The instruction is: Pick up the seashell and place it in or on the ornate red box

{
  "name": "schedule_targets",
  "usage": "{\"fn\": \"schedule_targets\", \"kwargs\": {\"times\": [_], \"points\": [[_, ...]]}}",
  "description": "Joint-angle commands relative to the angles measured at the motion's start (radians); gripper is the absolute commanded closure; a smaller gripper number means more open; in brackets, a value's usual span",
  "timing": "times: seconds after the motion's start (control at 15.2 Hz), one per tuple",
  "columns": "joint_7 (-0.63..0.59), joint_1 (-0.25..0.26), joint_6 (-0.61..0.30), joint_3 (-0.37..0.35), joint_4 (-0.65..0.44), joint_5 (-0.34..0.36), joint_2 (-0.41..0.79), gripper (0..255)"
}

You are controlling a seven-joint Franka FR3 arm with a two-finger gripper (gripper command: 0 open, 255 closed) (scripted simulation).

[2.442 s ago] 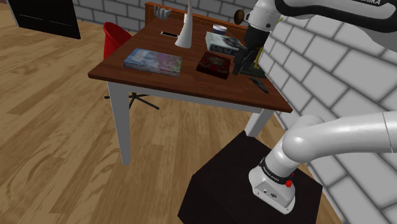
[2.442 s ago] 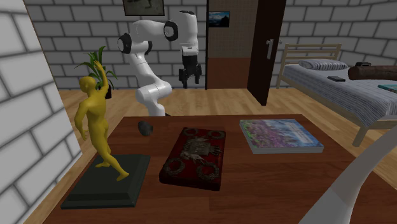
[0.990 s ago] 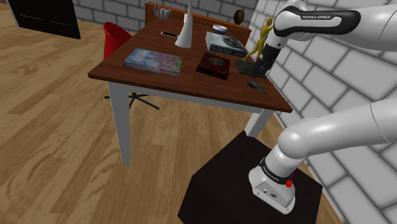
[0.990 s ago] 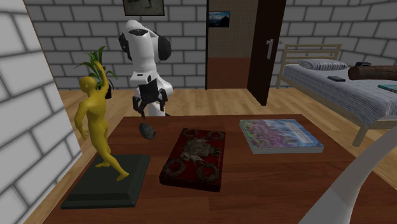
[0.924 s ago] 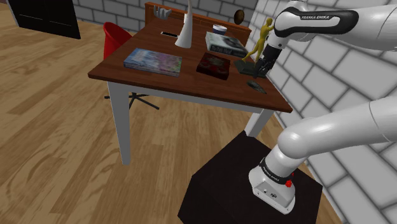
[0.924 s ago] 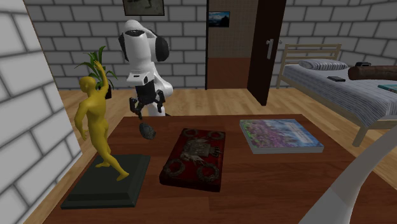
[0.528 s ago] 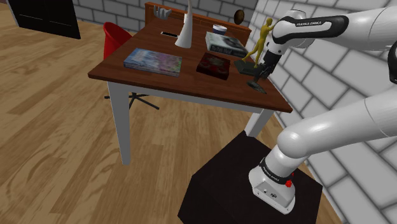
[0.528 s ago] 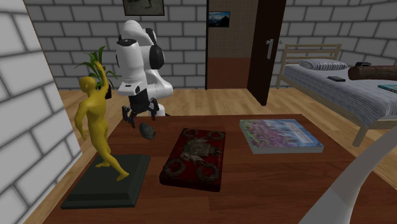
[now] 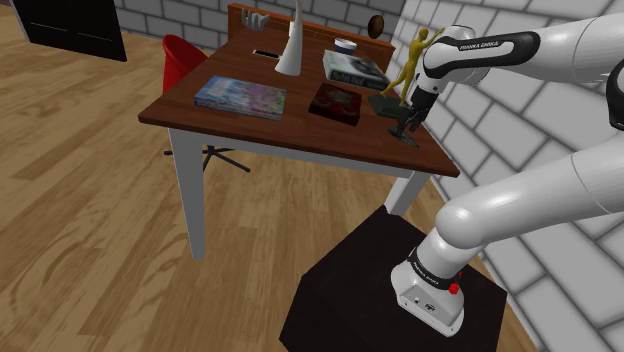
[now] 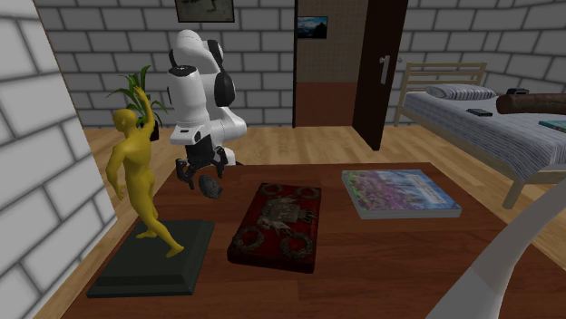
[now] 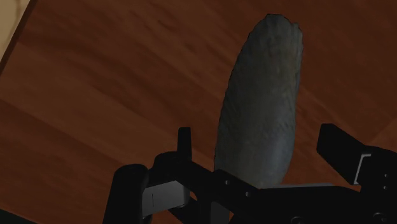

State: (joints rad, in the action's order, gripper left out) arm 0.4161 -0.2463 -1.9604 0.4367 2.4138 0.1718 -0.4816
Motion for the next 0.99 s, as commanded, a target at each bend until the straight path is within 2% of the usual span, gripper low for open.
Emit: {"fn": "schedule_targets", "kwargs": {"times": [0.0,0.13,0.2,0.79,0.92], "points": [[0.000,0.000,-0.001,0.000,0.000,0.000,0.000,0],[0.000,0.000,-0.001,0.000,0.000,0.000,0.000,0],[0.000,0.000,-0.001,0.000,0.000,0.000,0.000,255],[0.000,0.000,-0.001,0.000,0.000,0.000,0.000,255],[-0.001,0.001,0.028,-0.005,-0.021,-0.002,-0.007,255]]}}
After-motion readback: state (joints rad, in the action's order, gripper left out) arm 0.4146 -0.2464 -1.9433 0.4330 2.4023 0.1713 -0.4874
